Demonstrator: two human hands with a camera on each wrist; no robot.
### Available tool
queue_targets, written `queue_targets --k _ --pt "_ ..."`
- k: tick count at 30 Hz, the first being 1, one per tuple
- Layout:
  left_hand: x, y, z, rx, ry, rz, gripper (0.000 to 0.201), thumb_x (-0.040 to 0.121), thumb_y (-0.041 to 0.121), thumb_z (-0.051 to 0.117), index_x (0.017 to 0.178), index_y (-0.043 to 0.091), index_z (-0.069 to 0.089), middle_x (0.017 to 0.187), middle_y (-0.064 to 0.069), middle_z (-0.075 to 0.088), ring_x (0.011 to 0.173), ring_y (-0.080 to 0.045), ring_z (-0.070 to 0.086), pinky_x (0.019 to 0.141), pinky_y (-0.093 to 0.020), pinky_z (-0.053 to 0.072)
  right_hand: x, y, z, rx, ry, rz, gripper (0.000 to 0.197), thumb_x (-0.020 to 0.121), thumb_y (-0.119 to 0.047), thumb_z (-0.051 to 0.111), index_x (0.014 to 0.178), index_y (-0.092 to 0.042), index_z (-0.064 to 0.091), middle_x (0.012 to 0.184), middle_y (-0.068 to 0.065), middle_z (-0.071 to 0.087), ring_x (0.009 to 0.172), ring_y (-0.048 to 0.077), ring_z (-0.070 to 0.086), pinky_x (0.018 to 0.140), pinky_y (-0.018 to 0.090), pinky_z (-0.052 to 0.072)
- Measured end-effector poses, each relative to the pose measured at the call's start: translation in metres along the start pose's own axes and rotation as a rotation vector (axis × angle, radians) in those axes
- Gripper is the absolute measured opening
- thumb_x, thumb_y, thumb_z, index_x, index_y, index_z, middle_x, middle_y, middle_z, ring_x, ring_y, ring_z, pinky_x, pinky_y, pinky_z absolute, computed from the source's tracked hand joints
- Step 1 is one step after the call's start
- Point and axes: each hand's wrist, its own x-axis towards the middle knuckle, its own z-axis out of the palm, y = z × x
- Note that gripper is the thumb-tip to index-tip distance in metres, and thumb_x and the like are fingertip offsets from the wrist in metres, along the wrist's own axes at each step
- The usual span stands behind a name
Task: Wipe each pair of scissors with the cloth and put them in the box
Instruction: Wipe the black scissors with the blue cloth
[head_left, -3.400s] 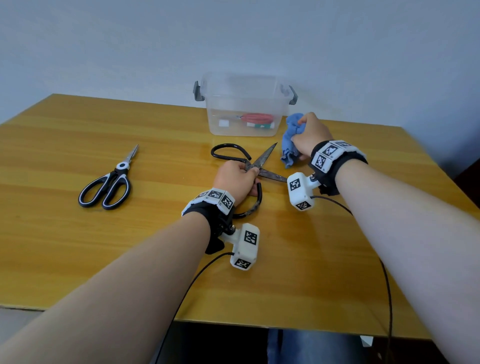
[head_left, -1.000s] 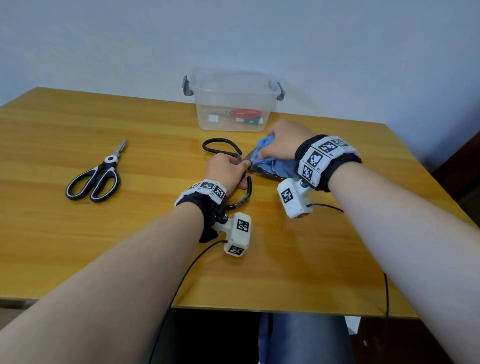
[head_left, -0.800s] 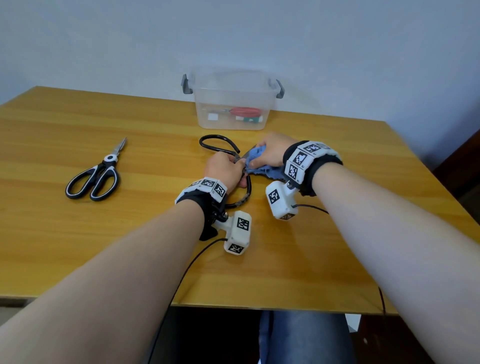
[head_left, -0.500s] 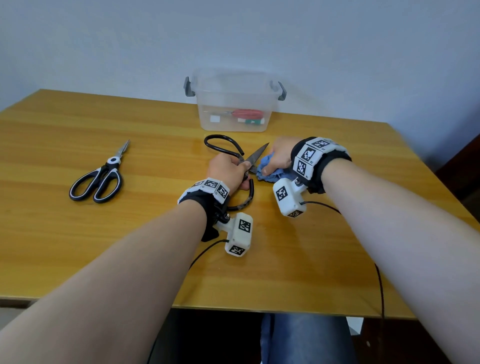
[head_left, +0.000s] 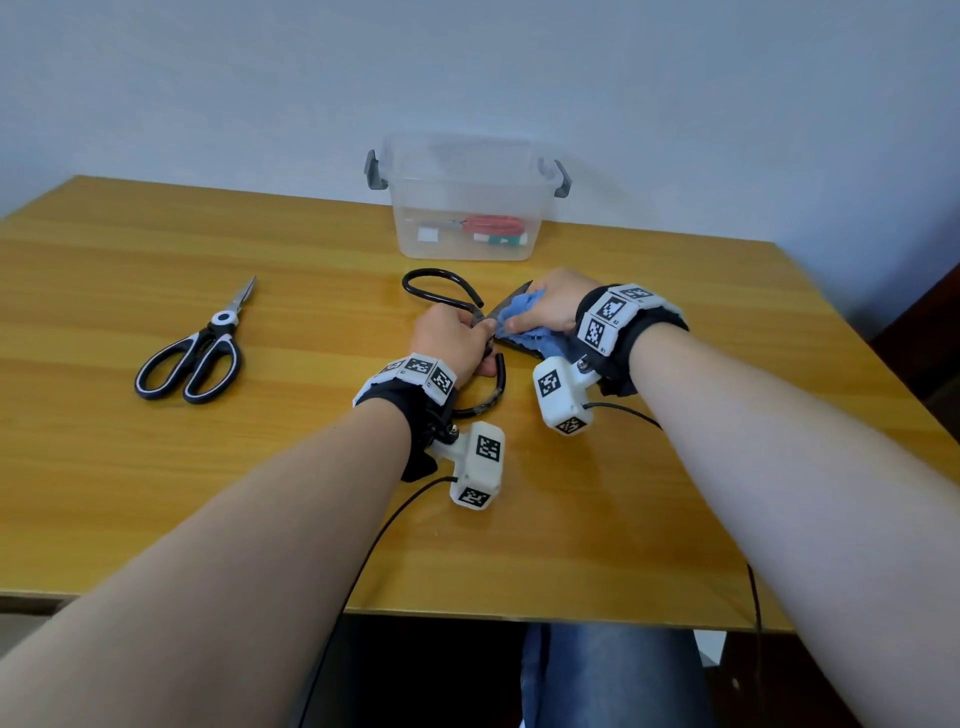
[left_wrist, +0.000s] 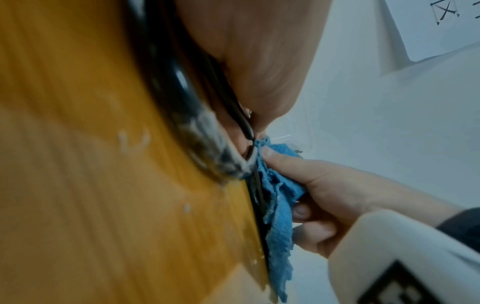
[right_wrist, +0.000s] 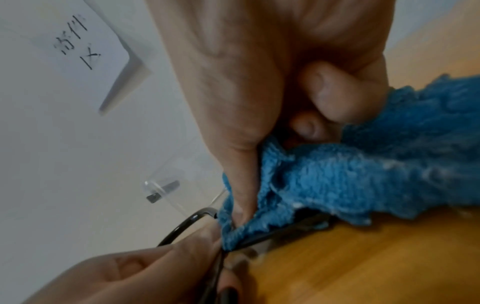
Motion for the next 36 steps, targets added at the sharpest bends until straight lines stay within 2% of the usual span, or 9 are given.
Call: queue_targets --k 4,7,10,14,17,19,24,29,36 --pt "-0.002 0.002 0.001 -0.04 0.008 -0.015 0.027 0.1 0.024 0.065 0.079 0.007 0.071 0.069 -0.005 0.076 0.06 -0.023 0.075 0.078 -0.044 0.065 -0.007 0.002 -0.008 -0.138 -0.073 0.009 0.048 0.083 -0.052 0.078 0.072 -0.014 0.051 0.066 0.002 0.044 0.056 0.017 0.038 0.053 0.03 0.029" --pt "-0.002 0.003 0.001 -0.054 0.007 -0.02 0.026 0.1 0.022 0.066 0.078 0.008 0.071 0.066 -0.004 0.074 0.059 -0.024 0.074 0.078 -0.046 0.065 -0.011 0.012 -0.013 -0.225 -0.096 0.013 0.052 0.079 -0.053 0.081 0.095 -0.005 0.068 0.079 0.01 0.062 0.07 0.024 0.059 0.067 0.033 0.046" --pt "-0.002 0.002 0.001 -0.045 0.0 -0.019 0.027 0.1 0.023 0.066 0.079 0.006 0.072 0.068 -0.005 0.075 0.062 -0.025 0.075 0.078 -0.046 0.065 -0.019 0.014 -0.018 -0.251 -0.079 0.055 0.044 0.076 -0.047 0.085 0.073 -0.013 0.057 0.066 0.003 0.05 0.058 0.019 0.045 0.057 0.03 0.036" --pt "0.0 0.0 0.001 -0.037 0.002 -0.013 0.026 0.1 0.025 0.066 0.082 0.007 0.071 0.072 -0.007 0.077 0.063 -0.024 0.076 0.079 -0.046 0.065 -0.032 0.014 -0.036 -0.313 0.129 0.114 0.027 0.08 -0.024 0.079 0.072 -0.012 0.057 0.066 0.004 0.056 0.058 0.021 0.051 0.052 0.027 0.039" --pt "0.001 -0.001 0.001 -0.022 -0.001 -0.011 0.025 0.1 0.027 0.067 0.086 0.006 0.071 0.074 -0.008 0.078 0.064 -0.024 0.077 0.079 -0.045 0.065 -0.034 0.014 -0.038 -0.2 0.318 -0.018 0.01 0.081 -0.012 0.068 0.084 -0.016 0.059 0.076 0.003 0.063 0.07 0.026 0.063 0.059 0.032 0.052" --pt "0.002 -0.001 0.001 -0.021 -0.005 -0.01 0.026 0.099 0.027 0.067 0.088 0.005 0.072 0.074 -0.009 0.078 0.064 -0.024 0.077 0.079 -0.045 0.065 -0.034 0.007 -0.031 -0.145 0.34 -0.153 0.017 0.081 -0.012 0.068 0.095 -0.017 0.06 0.089 0.004 0.065 0.078 0.027 0.065 0.065 0.037 0.055" --pt "0.003 -0.003 0.002 -0.004 0.007 0.001 0.03 0.098 0.025 0.066 0.081 0.001 0.074 0.07 -0.011 0.077 0.065 -0.028 0.076 0.079 -0.047 0.064 -0.034 -0.021 -0.005 -0.274 0.125 -0.272 0.018 0.085 -0.012 0.066 0.104 -0.012 0.067 0.102 0.007 0.066 0.073 0.022 0.058 0.054 0.027 0.038" --pt "0.005 -0.004 0.002 0.011 0.006 0.003 0.034 0.097 0.025 0.065 0.078 -0.001 0.074 0.066 -0.01 0.076 0.061 -0.026 0.076 0.078 -0.047 0.065 -0.034 -0.021 -0.012 -0.083 -0.027 -0.206 0.025 0.094 -0.032 0.062 0.101 -0.012 0.076 0.076 0.003 0.069 0.047 0.01 0.054 0.049 0.023 0.041" --pt "0.007 -0.006 0.003 0.045 0.006 0.002 0.031 0.096 0.023 0.061 0.082 -0.002 0.074 0.065 -0.009 0.075 0.067 -0.027 0.076 0.079 -0.047 0.064 -0.022 -0.029 -0.004 -0.191 -0.02 -0.194 0.034 0.089 -0.03 0.073 0.115 -0.008 0.069 0.097 0.01 0.073 0.066 0.016 0.055 0.061 0.027 0.044"
